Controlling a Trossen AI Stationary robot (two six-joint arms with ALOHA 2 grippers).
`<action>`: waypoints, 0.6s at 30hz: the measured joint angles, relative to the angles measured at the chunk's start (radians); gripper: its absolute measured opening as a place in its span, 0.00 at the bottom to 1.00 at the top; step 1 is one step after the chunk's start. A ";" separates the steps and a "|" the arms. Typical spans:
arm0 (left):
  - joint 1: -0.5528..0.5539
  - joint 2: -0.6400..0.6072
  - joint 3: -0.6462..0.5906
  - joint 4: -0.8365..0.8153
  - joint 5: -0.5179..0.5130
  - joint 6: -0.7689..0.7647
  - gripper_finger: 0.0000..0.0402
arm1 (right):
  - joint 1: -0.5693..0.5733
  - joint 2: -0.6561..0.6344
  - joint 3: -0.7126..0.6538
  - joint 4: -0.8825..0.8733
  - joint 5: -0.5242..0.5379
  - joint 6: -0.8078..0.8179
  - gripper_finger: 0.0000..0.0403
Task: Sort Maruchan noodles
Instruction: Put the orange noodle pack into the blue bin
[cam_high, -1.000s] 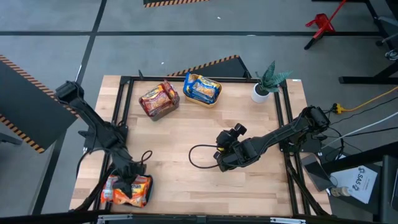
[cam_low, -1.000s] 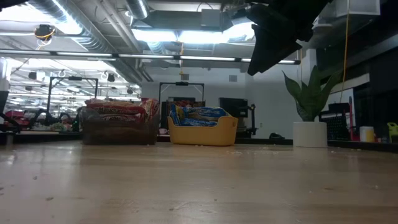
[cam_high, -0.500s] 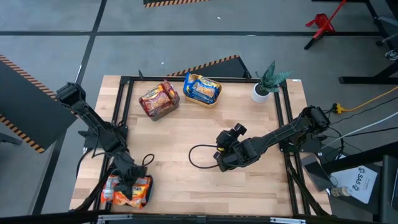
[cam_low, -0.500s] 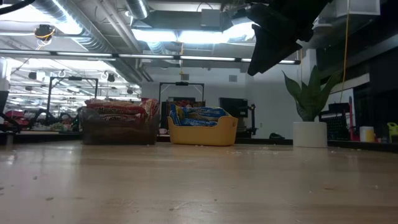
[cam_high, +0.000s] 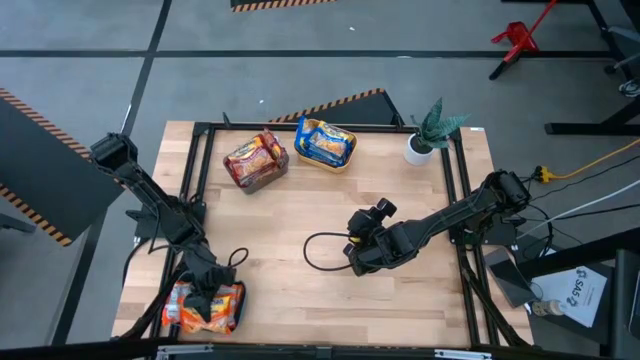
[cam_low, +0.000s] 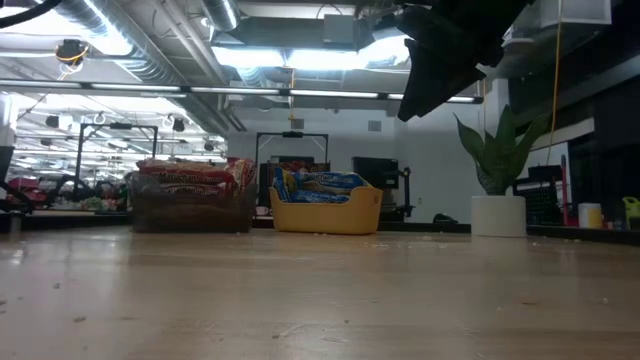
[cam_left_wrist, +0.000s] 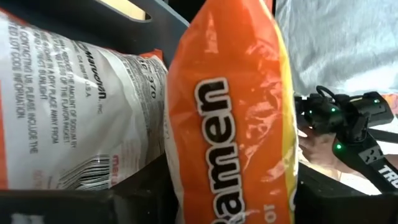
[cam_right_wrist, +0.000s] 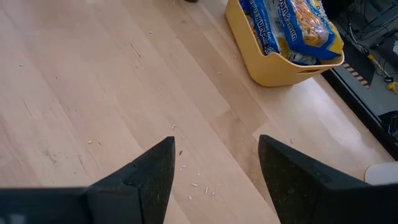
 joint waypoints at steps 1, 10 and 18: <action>0.000 0.000 0.000 -0.001 0.000 0.000 0.45 | 0.000 0.000 0.000 0.000 0.000 0.000 0.55; 0.027 0.000 0.000 -0.004 0.123 -0.015 0.45 | 0.000 0.000 0.000 0.000 0.001 0.000 0.55; 0.083 0.000 0.000 -0.004 0.094 0.054 0.45 | 0.000 0.000 0.000 0.000 0.002 0.000 0.55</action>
